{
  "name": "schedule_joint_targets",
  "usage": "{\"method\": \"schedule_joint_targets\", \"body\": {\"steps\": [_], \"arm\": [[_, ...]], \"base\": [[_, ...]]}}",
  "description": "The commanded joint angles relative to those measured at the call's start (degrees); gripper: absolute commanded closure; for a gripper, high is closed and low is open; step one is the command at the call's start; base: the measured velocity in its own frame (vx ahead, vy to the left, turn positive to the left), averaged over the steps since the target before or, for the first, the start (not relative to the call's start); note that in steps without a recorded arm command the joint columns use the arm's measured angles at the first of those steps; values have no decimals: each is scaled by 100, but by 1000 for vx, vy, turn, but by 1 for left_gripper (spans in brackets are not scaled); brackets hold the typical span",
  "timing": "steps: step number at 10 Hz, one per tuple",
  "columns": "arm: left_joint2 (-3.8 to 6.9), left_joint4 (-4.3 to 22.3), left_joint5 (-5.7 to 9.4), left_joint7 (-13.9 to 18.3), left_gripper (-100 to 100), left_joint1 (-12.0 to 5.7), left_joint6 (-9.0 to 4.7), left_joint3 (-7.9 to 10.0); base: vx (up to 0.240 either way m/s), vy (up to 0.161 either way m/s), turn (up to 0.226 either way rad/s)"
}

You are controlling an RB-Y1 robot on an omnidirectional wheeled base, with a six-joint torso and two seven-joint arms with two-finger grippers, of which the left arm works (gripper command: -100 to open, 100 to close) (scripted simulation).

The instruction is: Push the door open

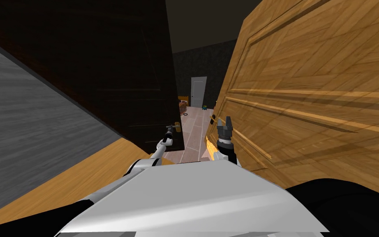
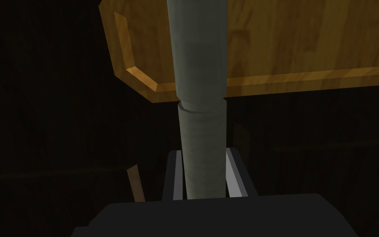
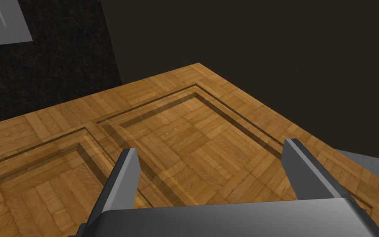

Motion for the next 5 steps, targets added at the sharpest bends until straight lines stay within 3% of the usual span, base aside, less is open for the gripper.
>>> {"method": "schedule_joint_targets", "body": {"steps": [1,3,5], "arm": [[37,-142,25,-37,100,45,27,100],[37,-142,25,-37,100,45,27,100],[49,-139,69,-72,100,58,27,234]], "base": [[150,-135,86],[65,-40,7],[132,-126,79]]}}
